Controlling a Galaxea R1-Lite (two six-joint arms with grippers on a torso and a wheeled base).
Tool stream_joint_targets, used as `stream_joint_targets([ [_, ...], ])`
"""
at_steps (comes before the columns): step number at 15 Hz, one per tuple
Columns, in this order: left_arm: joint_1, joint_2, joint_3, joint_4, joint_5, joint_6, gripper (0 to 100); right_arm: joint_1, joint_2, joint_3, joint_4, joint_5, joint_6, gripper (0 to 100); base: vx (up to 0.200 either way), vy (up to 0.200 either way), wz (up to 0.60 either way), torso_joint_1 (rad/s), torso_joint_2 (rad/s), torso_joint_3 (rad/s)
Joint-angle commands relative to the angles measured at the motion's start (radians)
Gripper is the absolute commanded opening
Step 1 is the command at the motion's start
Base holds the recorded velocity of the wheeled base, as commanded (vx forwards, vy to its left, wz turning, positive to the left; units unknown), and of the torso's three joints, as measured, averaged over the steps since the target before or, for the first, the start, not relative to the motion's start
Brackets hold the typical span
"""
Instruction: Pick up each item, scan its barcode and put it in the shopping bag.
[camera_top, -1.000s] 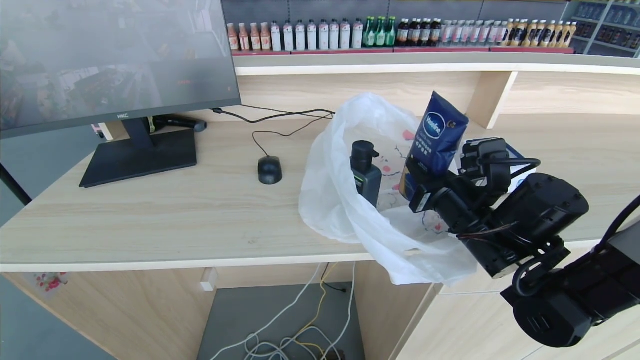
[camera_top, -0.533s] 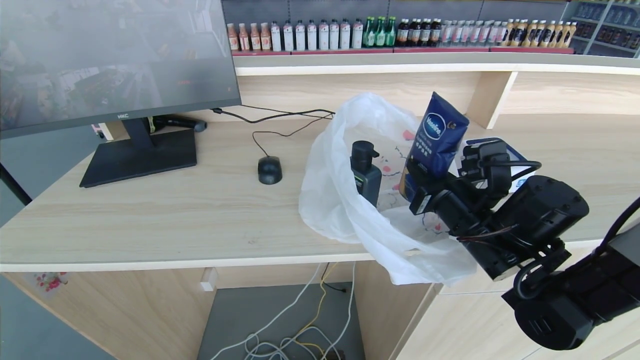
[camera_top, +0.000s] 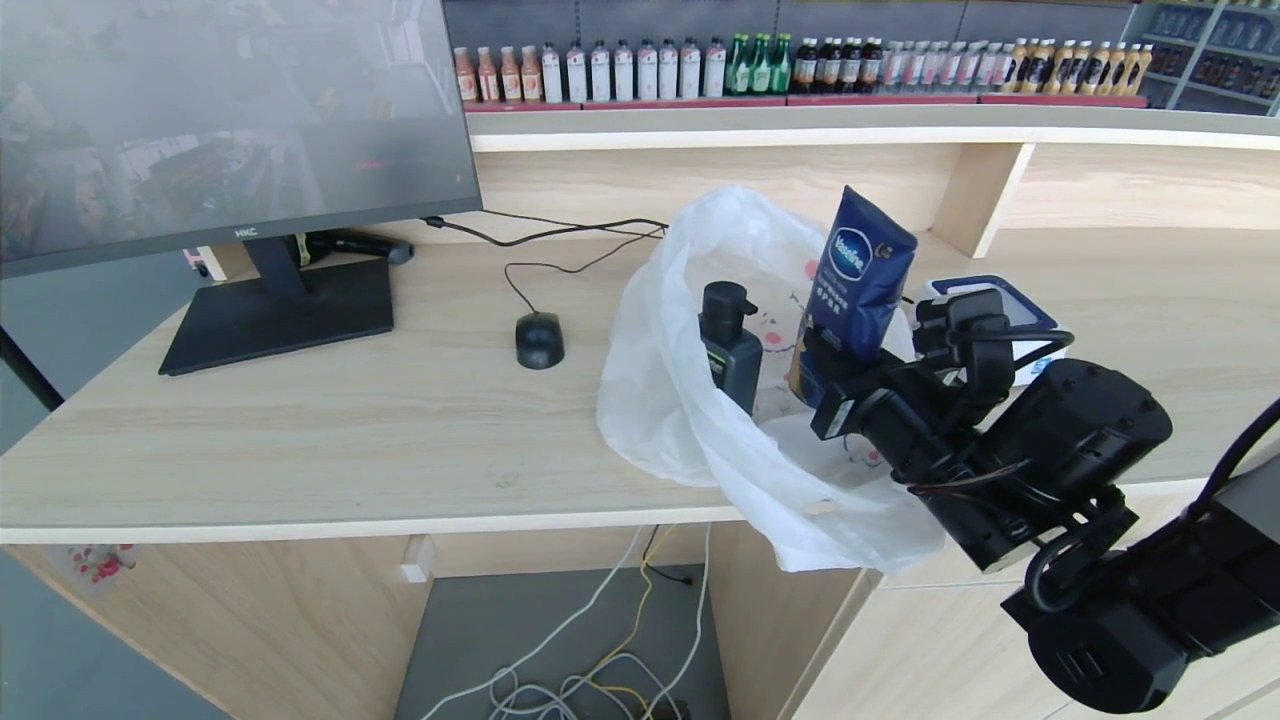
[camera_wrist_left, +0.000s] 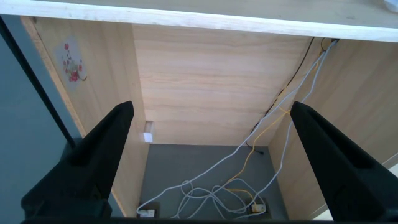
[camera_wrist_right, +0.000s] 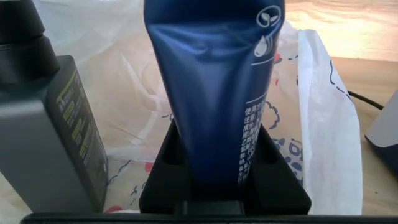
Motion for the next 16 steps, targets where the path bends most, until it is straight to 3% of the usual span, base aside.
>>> stream_joint_targets([
  [1, 0.001, 0.000, 0.000, 0.000, 0.000, 0.000, 100, 0.016, 0.006, -0.003, -0.002, 0.000, -0.001, 0, 0.000, 0.000, 0.00, 0.000, 0.00, 0.000],
  [3, 0.001, 0.000, 0.000, 0.000, 0.000, 0.000, 100, 0.023, 0.006, -0.004, -0.002, -0.003, 0.012, 0, 0.000, 0.000, 0.00, 0.000, 0.00, 0.000],
  [4, 0.001, 0.000, 0.000, 0.000, 0.000, 0.000, 100, 0.021, 0.004, -0.003, -0.002, -0.003, 0.015, 100, 0.000, 0.000, 0.00, 0.000, 0.00, 0.000],
  [16, 0.001, 0.000, 0.000, 0.000, 0.000, 0.000, 100, 0.019, -0.114, 0.078, -0.002, -0.011, 0.015, 100, 0.000, 0.000, 0.00, 0.000, 0.00, 0.000],
])
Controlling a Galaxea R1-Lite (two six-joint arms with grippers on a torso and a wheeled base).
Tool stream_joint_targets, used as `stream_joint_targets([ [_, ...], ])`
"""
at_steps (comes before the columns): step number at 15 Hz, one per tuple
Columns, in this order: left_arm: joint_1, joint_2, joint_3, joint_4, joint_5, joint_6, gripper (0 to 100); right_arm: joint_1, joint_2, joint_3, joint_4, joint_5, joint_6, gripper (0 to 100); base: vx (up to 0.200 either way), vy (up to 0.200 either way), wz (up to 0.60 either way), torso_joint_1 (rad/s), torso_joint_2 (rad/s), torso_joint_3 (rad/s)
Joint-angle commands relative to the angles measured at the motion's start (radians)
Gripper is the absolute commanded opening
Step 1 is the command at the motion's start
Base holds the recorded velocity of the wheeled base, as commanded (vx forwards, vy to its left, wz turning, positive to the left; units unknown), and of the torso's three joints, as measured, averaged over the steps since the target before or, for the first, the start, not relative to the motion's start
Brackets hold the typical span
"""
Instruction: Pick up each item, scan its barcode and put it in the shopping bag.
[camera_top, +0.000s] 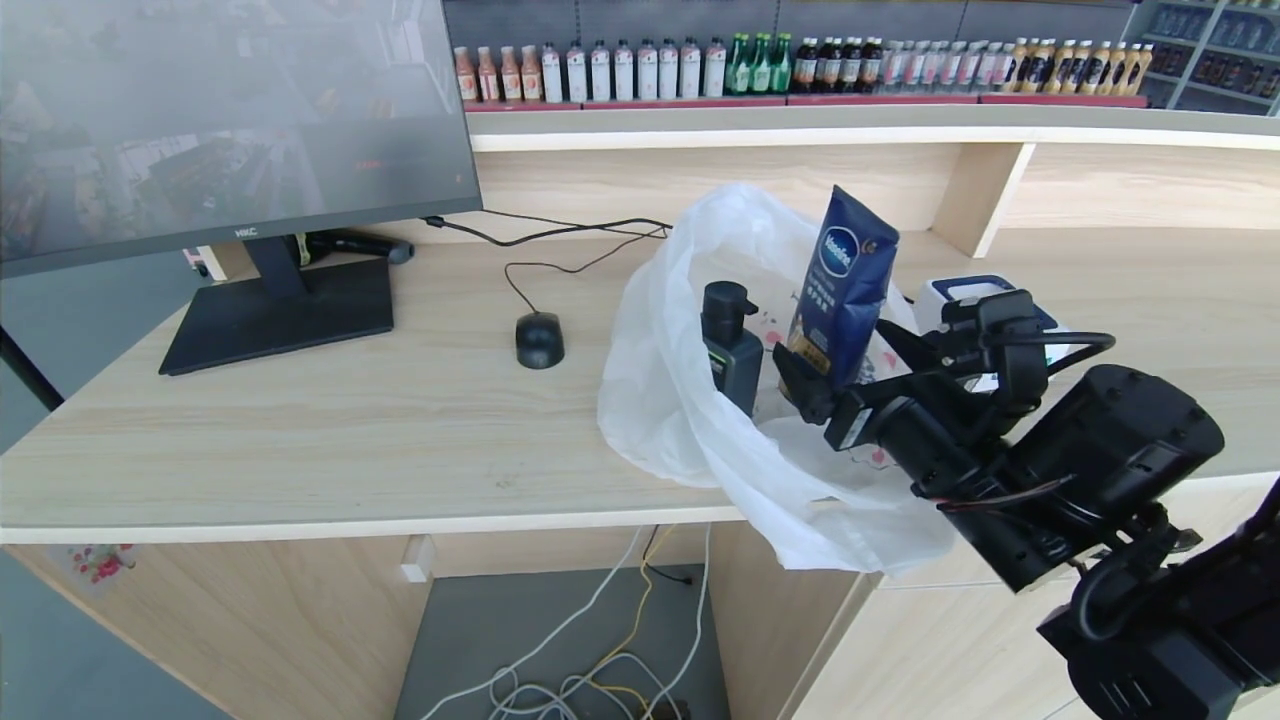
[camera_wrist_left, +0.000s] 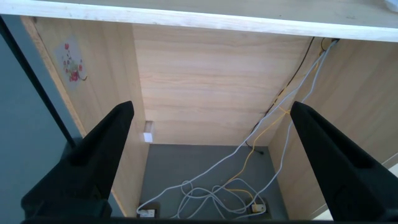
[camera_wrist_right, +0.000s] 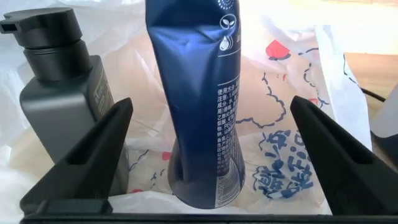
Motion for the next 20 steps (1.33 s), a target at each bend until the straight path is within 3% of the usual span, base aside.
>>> stream_joint_targets([
  [1, -0.002, 0.000, 0.000, 0.000, 0.000, -0.002, 100, -0.003, -0.070, 0.026, -0.002, 0.000, -0.001, 100, 0.000, 0.000, 0.00, 0.000, 0.00, 0.000],
  [4, 0.000, 0.000, 0.000, 0.000, 0.000, 0.000, 100, -0.008, -0.193, 0.086, -0.002, 0.000, -0.001, 100, 0.000, 0.000, 0.00, 0.000, 0.00, 0.000],
  [11, 0.000, 0.000, 0.000, 0.000, 0.000, -0.002, 100, -0.091, -0.640, 0.561, -0.002, 0.000, -0.045, 100, 0.000, 0.000, 0.00, 0.000, 0.00, 0.000],
  [13, 0.000, 0.000, 0.000, 0.000, 0.000, 0.000, 100, -0.131, -0.716, 0.561, -0.002, 0.000, -0.030, 100, 0.000, 0.000, 0.00, 0.000, 0.00, 0.000],
  [14, 0.000, 0.000, 0.000, 0.000, 0.000, 0.000, 100, -0.155, -0.799, 0.561, 0.060, 0.000, -0.031, 100, 0.000, 0.000, 0.00, 0.000, 0.00, 0.000],
  [16, -0.002, 0.000, 0.000, 0.000, 0.000, 0.003, 100, -0.155, -1.005, 0.561, 0.359, 0.002, -0.053, 100, 0.000, 0.000, 0.00, 0.000, 0.00, 0.000],
  [20, 0.000, 0.000, 0.000, 0.000, 0.000, 0.001, 100, -0.154, -1.509, 0.486, 1.155, 0.020, -0.059, 100, 0.000, 0.000, 0.00, 0.000, 0.00, 0.000],
])
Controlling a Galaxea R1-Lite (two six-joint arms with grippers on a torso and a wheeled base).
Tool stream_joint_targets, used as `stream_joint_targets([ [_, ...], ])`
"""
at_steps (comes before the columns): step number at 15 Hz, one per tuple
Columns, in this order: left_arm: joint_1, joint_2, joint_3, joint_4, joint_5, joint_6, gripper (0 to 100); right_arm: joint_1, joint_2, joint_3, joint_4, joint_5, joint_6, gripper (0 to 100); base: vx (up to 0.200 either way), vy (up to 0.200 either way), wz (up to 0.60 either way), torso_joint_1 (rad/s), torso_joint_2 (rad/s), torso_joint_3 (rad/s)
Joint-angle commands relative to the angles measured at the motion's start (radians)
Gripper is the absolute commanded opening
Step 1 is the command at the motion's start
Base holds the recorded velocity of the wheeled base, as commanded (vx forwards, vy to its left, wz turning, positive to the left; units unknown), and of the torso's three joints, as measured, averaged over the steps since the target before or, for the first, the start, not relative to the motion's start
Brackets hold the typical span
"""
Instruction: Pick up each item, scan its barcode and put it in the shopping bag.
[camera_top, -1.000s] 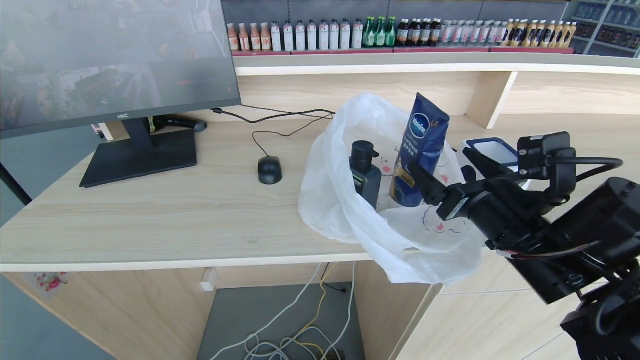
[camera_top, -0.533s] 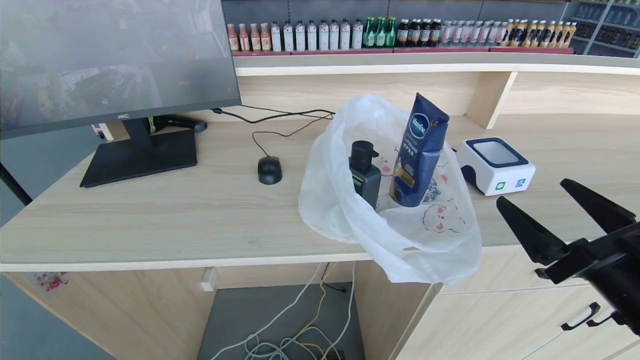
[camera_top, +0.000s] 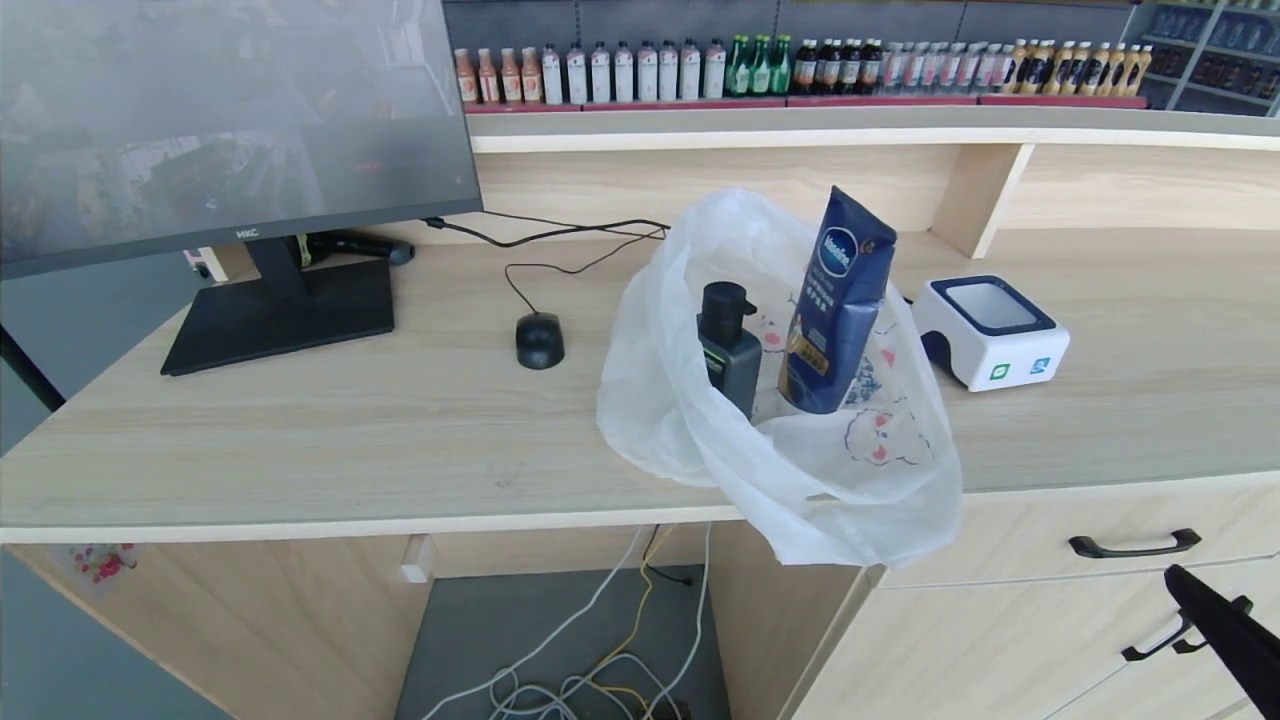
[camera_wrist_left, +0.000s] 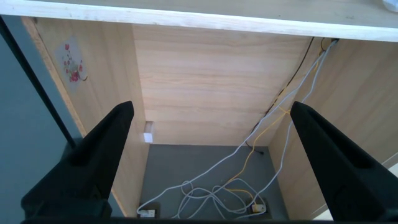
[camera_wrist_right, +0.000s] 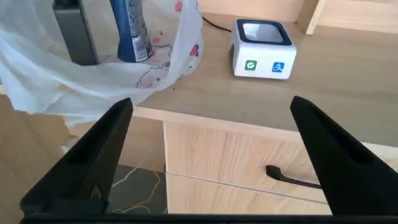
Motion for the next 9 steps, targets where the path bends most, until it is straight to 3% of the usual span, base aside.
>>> stream_joint_targets([
  [1, 0.001, 0.000, 0.000, 0.000, 0.000, -0.001, 100, -0.002, -0.458, -0.084, 0.559, 0.014, -0.008, 100, 0.000, 0.000, 0.00, 0.000, 0.00, 0.000],
  [2, 0.001, 0.000, 0.000, 0.000, 0.000, -0.001, 100, -0.002, -0.526, -0.089, 0.683, 0.029, -0.012, 100, 0.000, 0.000, 0.00, 0.000, 0.00, 0.000],
  [4, 0.001, 0.000, 0.000, 0.000, 0.000, -0.001, 100, -0.002, -0.621, -0.049, 0.785, 0.045, -0.015, 100, 0.000, 0.000, 0.00, 0.000, 0.00, 0.000],
  [7, -0.001, 0.000, 0.000, 0.000, 0.000, -0.001, 100, -0.020, -0.676, -0.014, 0.789, 0.062, 0.026, 100, 0.000, 0.000, 0.00, 0.000, 0.00, 0.000],
  [9, -0.001, 0.000, 0.000, 0.000, 0.000, -0.001, 100, -0.105, -0.690, -0.012, 0.789, 0.054, 0.077, 100, 0.000, 0.000, 0.00, 0.000, 0.00, 0.000],
])
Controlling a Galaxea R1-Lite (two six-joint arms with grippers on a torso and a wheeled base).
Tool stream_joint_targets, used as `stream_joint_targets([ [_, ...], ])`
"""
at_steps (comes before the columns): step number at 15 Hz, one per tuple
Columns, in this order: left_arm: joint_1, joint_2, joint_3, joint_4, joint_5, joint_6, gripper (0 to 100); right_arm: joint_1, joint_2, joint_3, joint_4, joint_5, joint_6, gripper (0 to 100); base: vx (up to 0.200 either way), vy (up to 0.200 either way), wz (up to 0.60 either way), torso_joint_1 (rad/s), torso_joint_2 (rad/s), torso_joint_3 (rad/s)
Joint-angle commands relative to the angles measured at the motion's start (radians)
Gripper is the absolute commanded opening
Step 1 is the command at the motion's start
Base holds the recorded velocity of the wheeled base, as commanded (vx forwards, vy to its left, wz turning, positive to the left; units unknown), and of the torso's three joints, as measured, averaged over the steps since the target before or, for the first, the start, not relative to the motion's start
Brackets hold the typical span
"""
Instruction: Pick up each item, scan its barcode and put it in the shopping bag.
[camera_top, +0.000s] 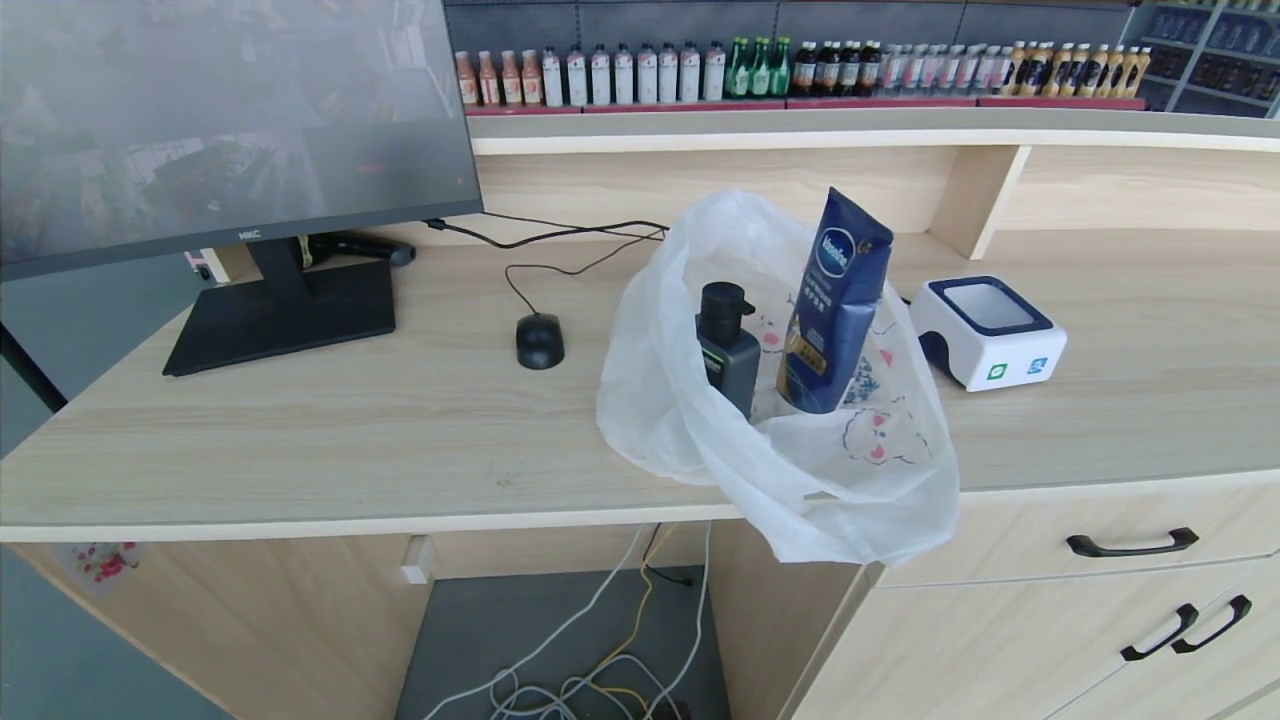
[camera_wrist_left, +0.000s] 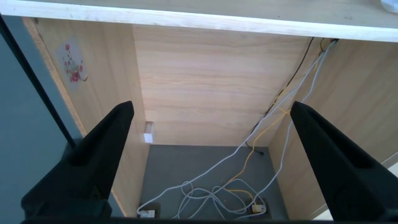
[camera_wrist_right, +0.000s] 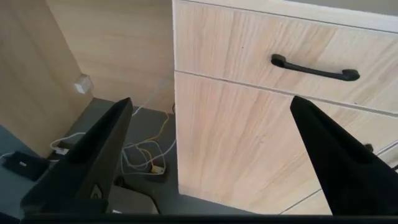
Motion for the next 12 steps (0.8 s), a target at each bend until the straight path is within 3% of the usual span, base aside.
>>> stream_joint_targets([
  [1, -0.001, 0.000, 0.000, 0.000, 0.000, 0.000, 100, -0.043, -0.043, 0.004, 0.001, -0.017, 0.045, 100, 0.000, 0.000, 0.00, 0.000, 0.00, 0.000],
  [7, -0.001, 0.000, 0.000, 0.000, 0.000, 0.001, 100, -0.069, 0.006, 0.001, 0.008, -0.170, 0.036, 100, 0.000, 0.000, 0.00, 0.000, 0.00, 0.000],
  [9, -0.001, 0.000, 0.000, 0.000, 0.000, 0.000, 100, -0.320, 0.078, -0.001, 0.008, -0.164, 0.038, 100, 0.000, 0.000, 0.00, 0.000, 0.00, 0.000],
  [12, 0.001, 0.000, 0.000, 0.000, 0.000, 0.000, 100, -0.582, 0.084, -0.001, 0.009, -0.153, 0.044, 100, 0.000, 0.000, 0.00, 0.000, 0.00, 0.000],
])
